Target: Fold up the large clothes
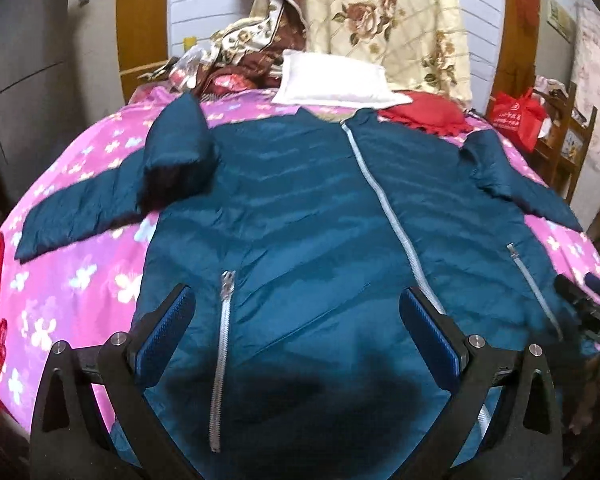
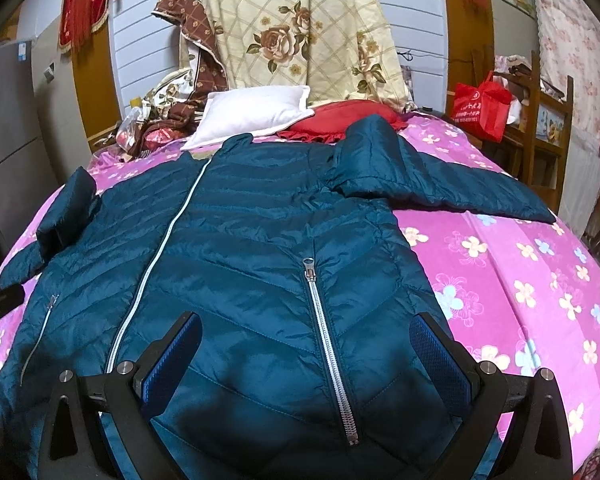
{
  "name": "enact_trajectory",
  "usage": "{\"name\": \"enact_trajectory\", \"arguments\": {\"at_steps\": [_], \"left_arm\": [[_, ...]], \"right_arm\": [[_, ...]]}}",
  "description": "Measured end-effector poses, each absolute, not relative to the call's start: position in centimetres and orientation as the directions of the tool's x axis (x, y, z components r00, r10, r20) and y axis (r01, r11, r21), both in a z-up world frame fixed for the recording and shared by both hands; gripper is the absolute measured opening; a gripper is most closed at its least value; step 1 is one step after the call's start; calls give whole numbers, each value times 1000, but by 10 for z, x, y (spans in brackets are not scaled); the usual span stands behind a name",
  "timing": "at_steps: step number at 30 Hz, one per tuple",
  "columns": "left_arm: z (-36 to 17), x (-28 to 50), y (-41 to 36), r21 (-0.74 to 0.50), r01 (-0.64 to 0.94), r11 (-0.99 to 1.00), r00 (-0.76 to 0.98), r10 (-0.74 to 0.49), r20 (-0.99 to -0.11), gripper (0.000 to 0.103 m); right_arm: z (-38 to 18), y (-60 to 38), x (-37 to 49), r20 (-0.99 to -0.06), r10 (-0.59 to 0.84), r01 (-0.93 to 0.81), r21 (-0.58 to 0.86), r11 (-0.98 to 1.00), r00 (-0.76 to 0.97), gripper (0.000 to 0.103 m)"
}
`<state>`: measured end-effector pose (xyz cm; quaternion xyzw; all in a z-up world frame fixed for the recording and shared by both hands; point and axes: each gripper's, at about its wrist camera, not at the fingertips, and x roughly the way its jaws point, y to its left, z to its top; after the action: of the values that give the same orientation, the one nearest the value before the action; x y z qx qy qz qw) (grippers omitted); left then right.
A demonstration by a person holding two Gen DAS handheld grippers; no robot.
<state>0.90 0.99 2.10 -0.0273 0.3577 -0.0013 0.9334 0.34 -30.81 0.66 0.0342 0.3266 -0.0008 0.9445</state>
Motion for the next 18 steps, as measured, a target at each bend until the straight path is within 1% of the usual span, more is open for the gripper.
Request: {"name": "enact_trajectory", "arguments": {"at_steps": [3, 7, 9, 13, 18], "left_arm": [[15, 8, 15, -49, -53, 997, 737, 6, -676, 102], [15, 6, 16, -31, -70, 997, 749, 32, -662, 102], [12, 7, 18, -42, -77, 996, 738, 29, -674, 102], [4, 12, 23, -59, -101, 993, 700, 29, -713, 102], [3, 12, 28, -86, -116, 990, 696, 19, -718, 102]], "right_arm": [[6, -306, 4, -620, 9, 28, 51, 998, 785, 103], [6, -301, 4, -621, -41, 53, 1, 999, 783, 103], [7, -298, 3, -617, -86, 77, -40, 996, 782, 103], [9, -293, 0, -602, -128, 92, -90, 992, 788, 103], [12, -292, -1, -589, -136, 88, -109, 990, 797, 103]]}}
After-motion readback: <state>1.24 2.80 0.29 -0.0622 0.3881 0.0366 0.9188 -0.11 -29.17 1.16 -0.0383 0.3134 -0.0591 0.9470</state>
